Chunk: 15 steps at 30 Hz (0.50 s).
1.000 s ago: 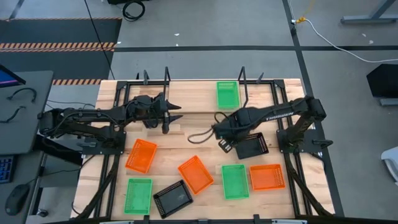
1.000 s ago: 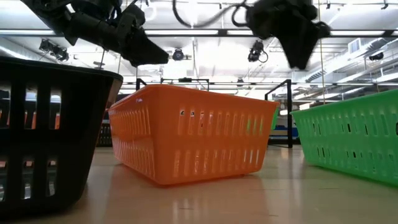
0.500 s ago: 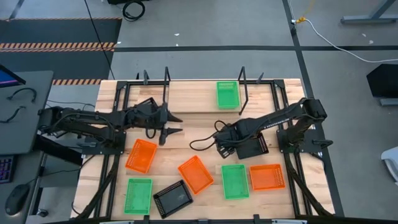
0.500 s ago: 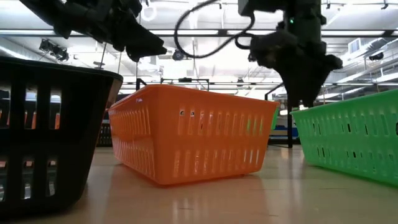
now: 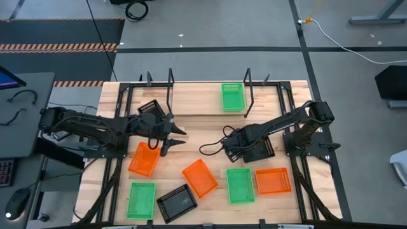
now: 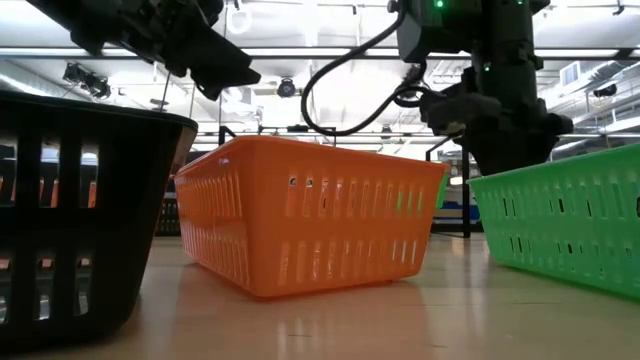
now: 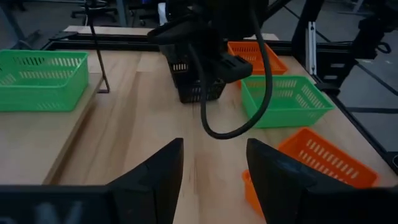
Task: Stack baskets on shelf by color
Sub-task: Put the middle right black bin on the shelf
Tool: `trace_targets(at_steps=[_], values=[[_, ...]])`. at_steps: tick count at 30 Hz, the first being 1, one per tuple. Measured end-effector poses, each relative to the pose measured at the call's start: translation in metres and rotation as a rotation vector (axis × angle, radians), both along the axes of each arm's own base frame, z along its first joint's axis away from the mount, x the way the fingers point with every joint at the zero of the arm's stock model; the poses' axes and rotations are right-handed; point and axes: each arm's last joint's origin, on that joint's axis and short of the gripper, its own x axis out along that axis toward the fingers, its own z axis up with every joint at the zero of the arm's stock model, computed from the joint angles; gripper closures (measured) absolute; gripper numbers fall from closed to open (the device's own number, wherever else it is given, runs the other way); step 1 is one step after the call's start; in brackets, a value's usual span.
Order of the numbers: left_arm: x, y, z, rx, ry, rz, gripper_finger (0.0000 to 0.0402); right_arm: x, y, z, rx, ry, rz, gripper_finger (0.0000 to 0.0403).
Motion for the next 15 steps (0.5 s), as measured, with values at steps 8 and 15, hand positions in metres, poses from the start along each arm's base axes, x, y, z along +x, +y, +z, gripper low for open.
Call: trace_targets(at_steps=[8, 15], values=[[-0.0015, -0.0048, 0.0035, 0.008, -0.020, 0.008, 0.0221, -0.0034, -0.0007, -0.0043, -0.004, 0.025, 0.105, 0.0277], [-0.0024, -0.0047, 0.0039, 0.007, -0.018, 0.009, 0.0224, -0.0079, -0.0030, -0.0090, 0.010, 0.054, 0.166, 0.0388]])
